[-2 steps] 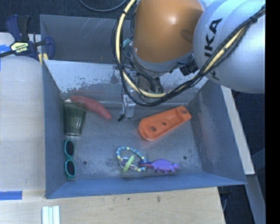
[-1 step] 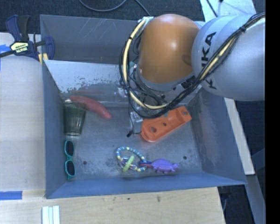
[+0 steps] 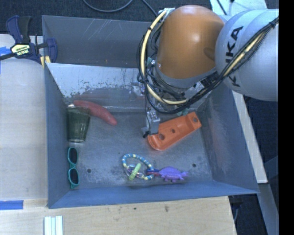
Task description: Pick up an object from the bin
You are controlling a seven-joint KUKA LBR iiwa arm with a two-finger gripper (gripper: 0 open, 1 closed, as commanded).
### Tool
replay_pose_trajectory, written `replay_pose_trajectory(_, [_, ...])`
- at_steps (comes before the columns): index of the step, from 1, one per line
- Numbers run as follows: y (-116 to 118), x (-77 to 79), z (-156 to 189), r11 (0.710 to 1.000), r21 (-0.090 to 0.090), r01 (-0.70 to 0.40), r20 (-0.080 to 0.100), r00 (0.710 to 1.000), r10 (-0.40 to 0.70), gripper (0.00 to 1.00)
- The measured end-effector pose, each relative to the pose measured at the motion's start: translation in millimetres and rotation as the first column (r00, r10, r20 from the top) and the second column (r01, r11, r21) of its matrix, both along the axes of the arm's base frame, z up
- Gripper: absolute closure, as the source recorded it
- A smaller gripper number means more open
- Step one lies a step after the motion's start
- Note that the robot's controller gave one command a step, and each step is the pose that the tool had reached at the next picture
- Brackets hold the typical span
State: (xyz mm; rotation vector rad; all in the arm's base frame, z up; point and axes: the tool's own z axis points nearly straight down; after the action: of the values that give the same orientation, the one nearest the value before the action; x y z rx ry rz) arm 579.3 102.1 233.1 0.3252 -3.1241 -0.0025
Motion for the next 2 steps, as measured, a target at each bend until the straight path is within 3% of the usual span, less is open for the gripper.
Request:
replay_pose_trajectory(1, [-15.8, 19.6, 21.7, 0.996, 0.001, -0.092, 0.022, 0.995, 0.092, 0.0])
replay_pose_trajectory(2, [-43.4, 0.1, 15.1, 0.941, 0.0, -0.338, 0.009, 0.941, 0.338, 0.0])
